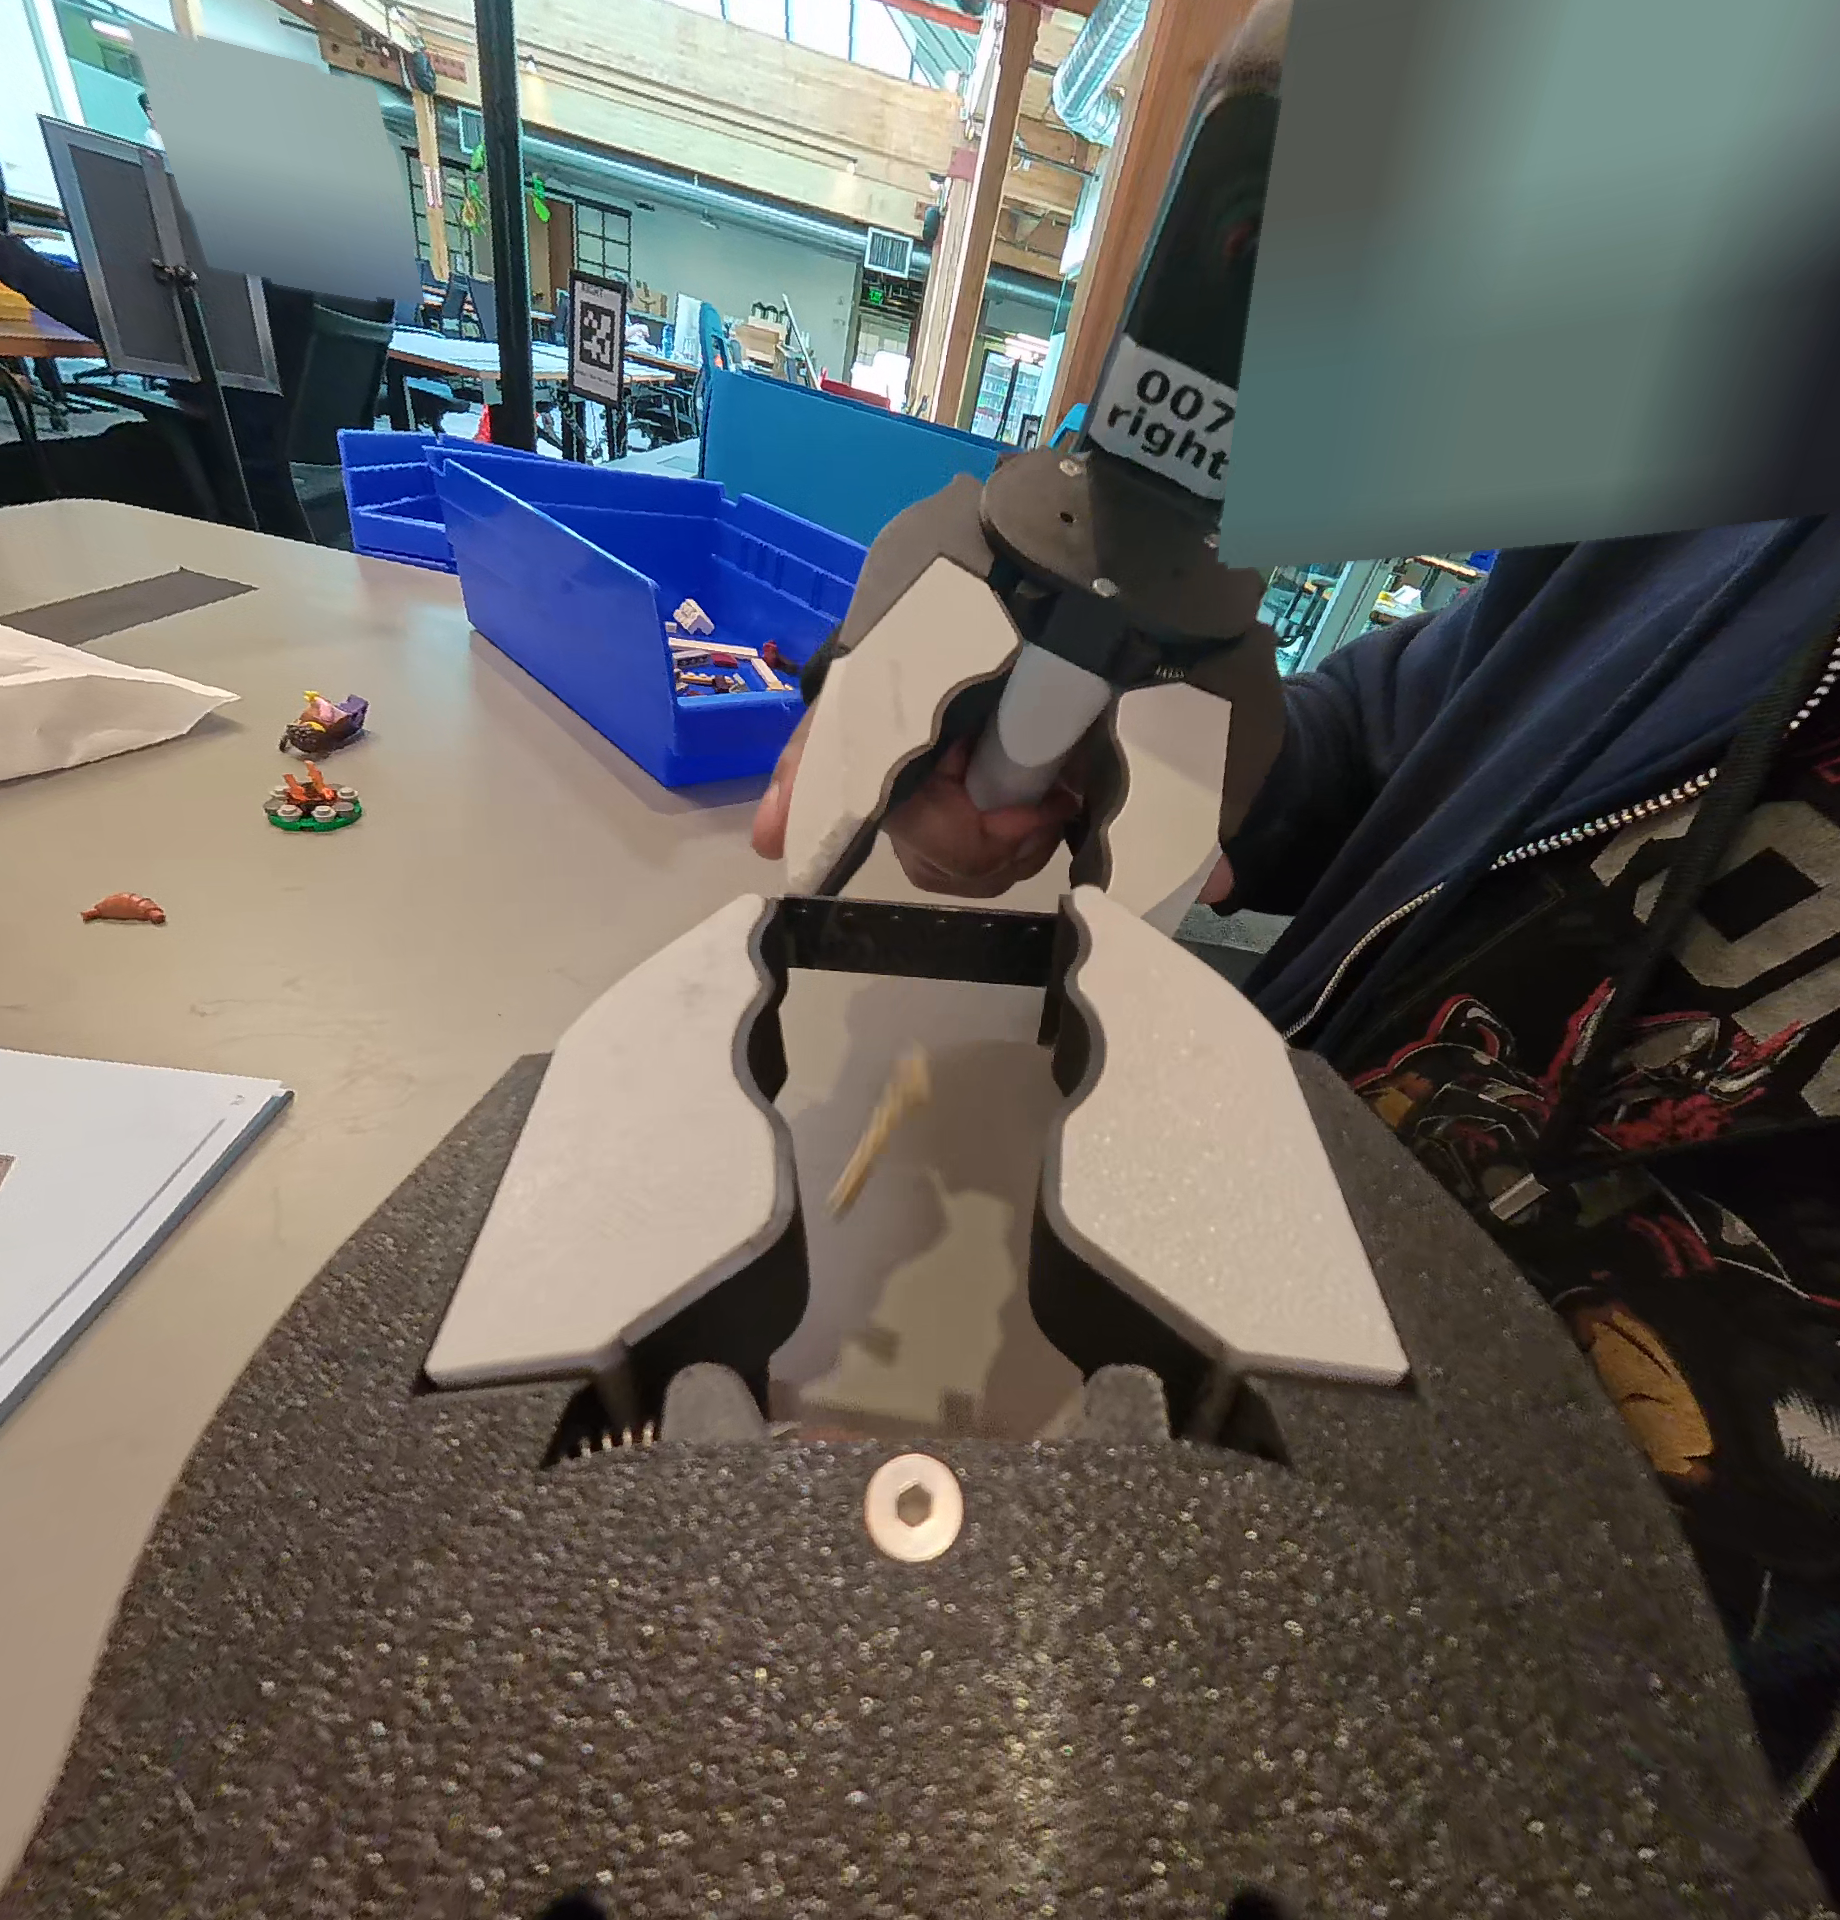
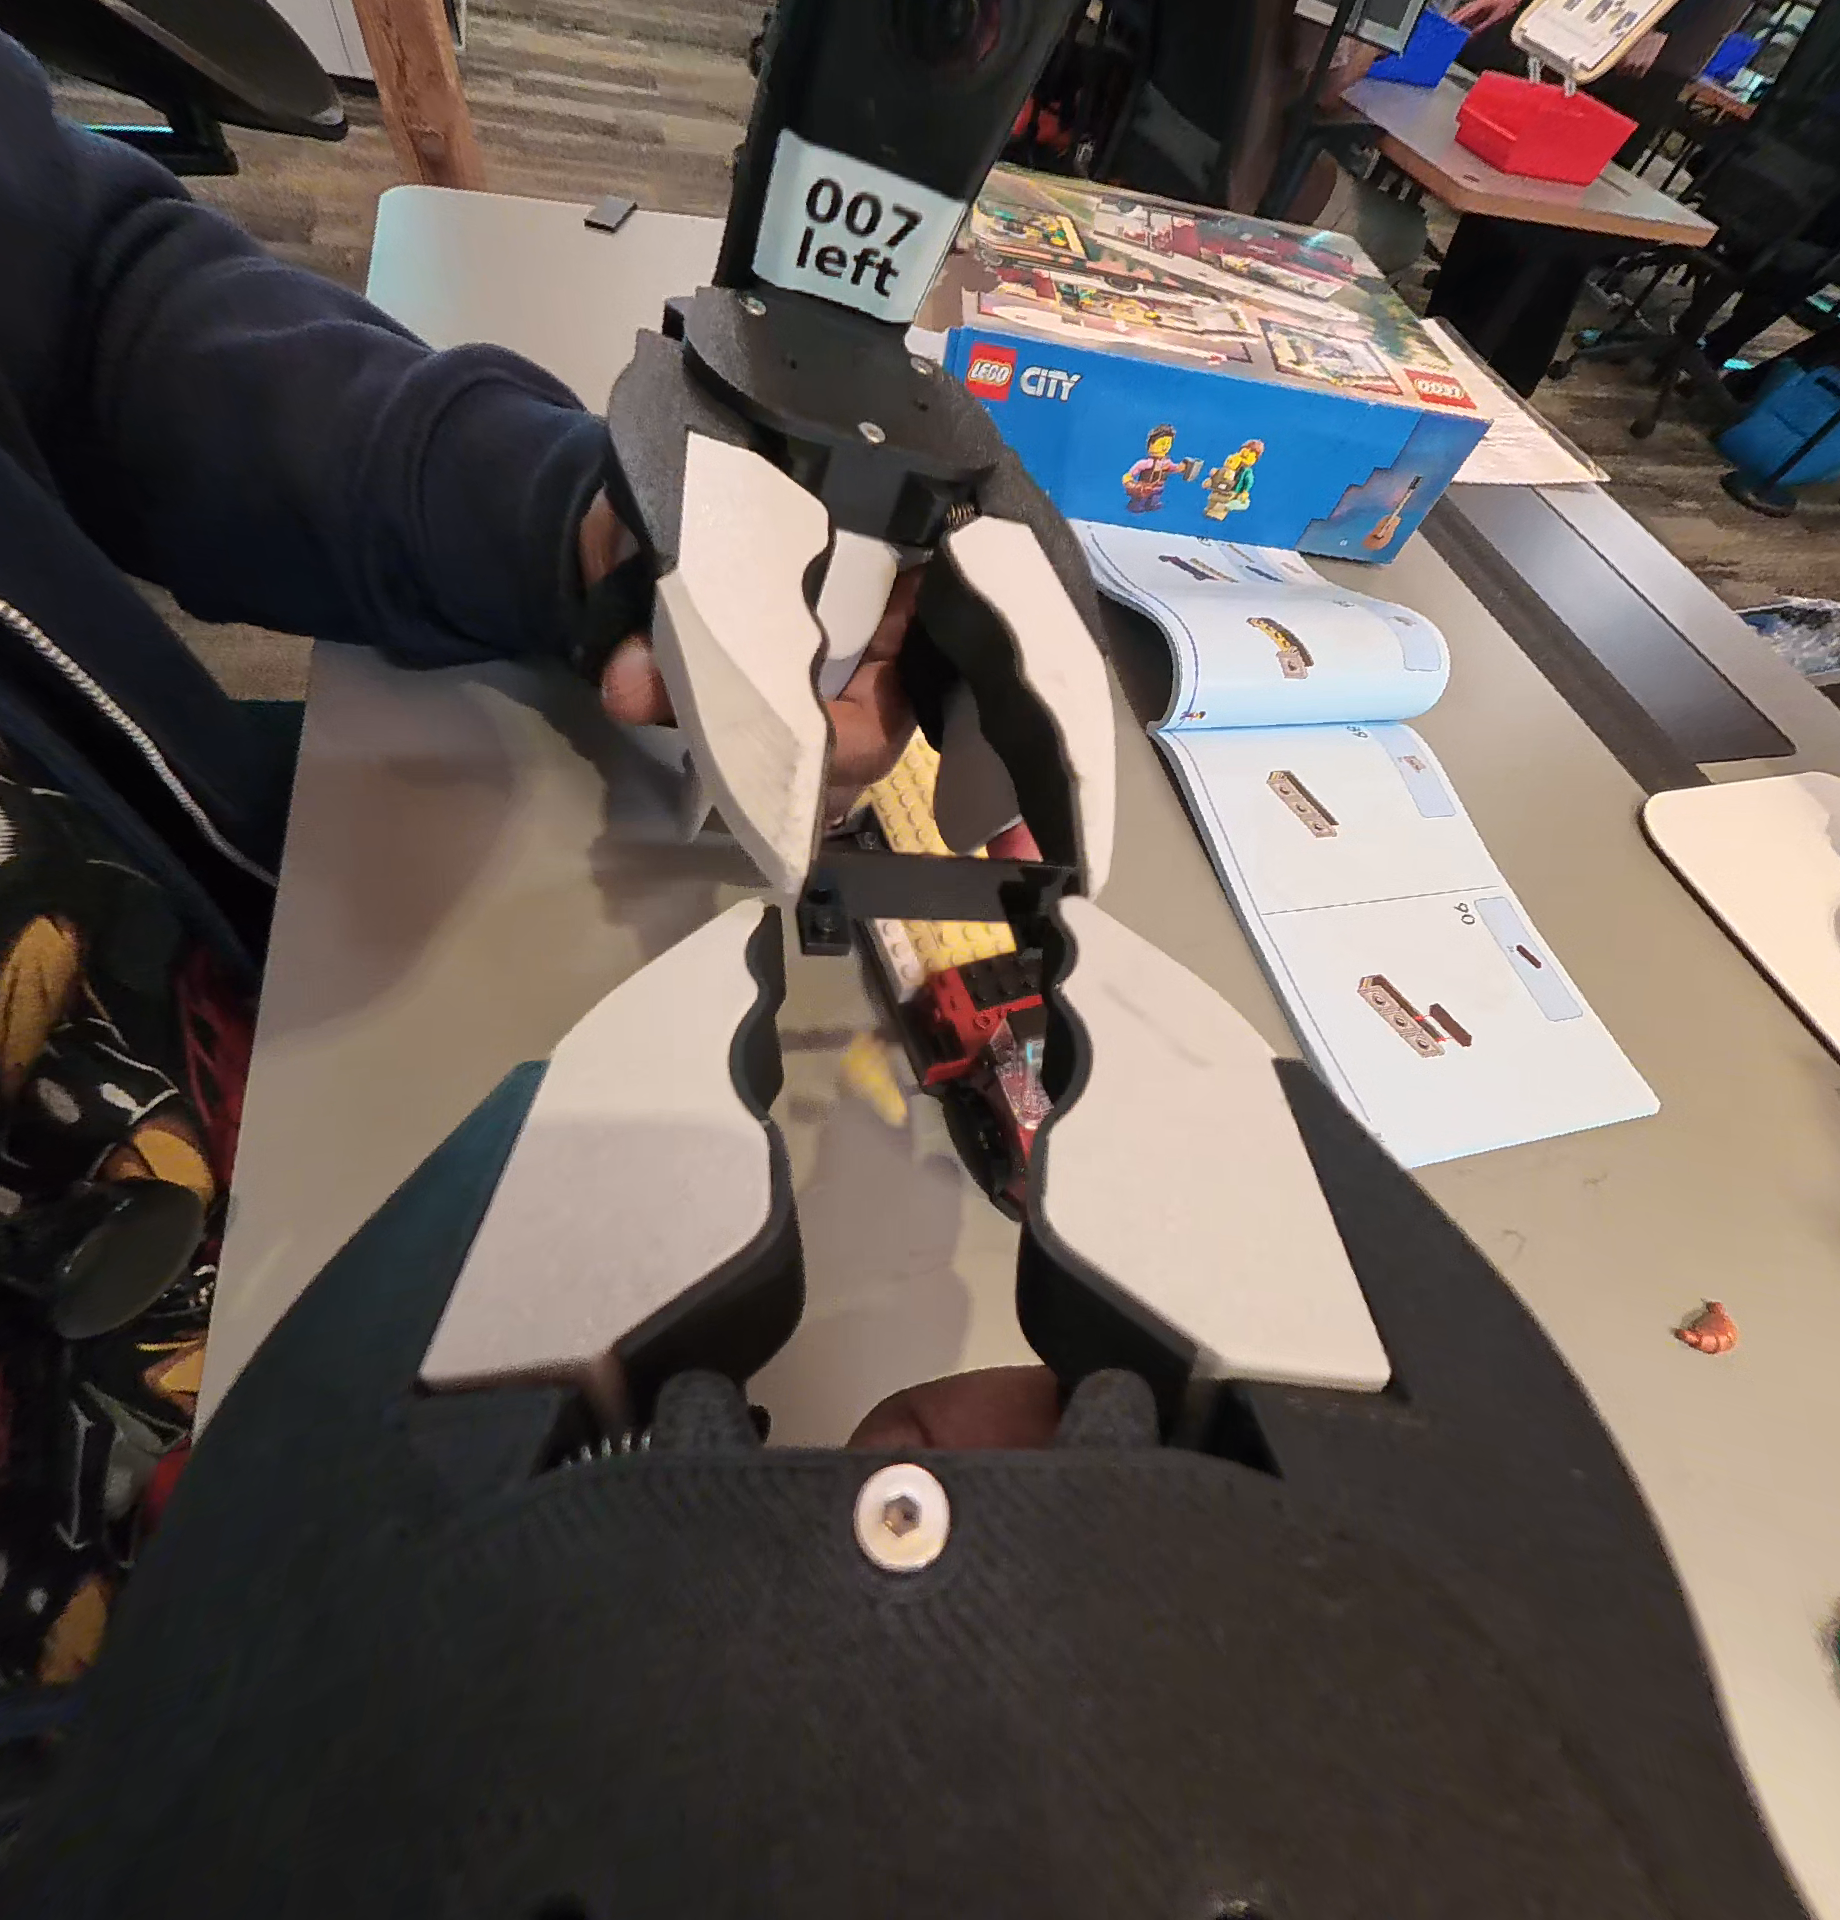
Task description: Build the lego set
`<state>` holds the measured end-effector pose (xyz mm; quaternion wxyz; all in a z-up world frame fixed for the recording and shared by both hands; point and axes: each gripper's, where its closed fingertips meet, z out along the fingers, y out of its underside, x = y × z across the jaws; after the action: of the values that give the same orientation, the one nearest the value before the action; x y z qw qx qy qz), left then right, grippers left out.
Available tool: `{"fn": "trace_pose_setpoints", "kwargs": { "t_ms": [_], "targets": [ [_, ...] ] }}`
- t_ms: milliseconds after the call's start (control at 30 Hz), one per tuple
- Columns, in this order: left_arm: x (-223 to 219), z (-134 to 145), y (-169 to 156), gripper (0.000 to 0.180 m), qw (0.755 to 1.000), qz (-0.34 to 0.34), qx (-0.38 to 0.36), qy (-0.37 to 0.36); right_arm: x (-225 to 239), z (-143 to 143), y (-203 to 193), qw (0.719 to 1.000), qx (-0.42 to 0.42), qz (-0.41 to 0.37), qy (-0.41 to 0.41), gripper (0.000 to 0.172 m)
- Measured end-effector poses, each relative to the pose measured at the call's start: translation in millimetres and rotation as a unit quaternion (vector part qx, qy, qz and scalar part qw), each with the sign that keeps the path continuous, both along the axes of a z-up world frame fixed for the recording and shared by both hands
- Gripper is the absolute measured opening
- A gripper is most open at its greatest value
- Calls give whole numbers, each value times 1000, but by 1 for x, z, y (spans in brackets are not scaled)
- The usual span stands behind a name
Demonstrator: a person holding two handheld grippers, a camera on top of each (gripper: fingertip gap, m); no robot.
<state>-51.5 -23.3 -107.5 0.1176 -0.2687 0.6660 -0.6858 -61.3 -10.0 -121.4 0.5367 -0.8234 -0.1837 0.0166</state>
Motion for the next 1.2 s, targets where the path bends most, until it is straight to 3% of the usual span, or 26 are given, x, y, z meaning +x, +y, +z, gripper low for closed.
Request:
{"fn": "trace_pose_setpoints", "kwargs": {
  "t_ms": [400, 500, 767, 1000, 1200],
  "targets": [
    [-2, 7, 5, 49, 1000, 5, 14, -9, 11, -14, -18, 999, 9, -50, -1, 46],
    [-5, 6, 2, 49, 1000, 5, 9, -6, 8, -7, -19, 996, 53, -46, -55, 41],
    [-15, 6, -3, 49, 998, 38, -41, 19, -11, 10, -16, 940, 188, -21, -283, 36],
    [-26, 16, -19, 49, 994, 63, -90, 8, -25, 21, -17, 905, 267, -98, -317, 30],
    [-37, 28, -39, 49, 994, 52, -100, -9, -31, 41, -36, 868, 336, -184, -316, 12]
  ]
}}
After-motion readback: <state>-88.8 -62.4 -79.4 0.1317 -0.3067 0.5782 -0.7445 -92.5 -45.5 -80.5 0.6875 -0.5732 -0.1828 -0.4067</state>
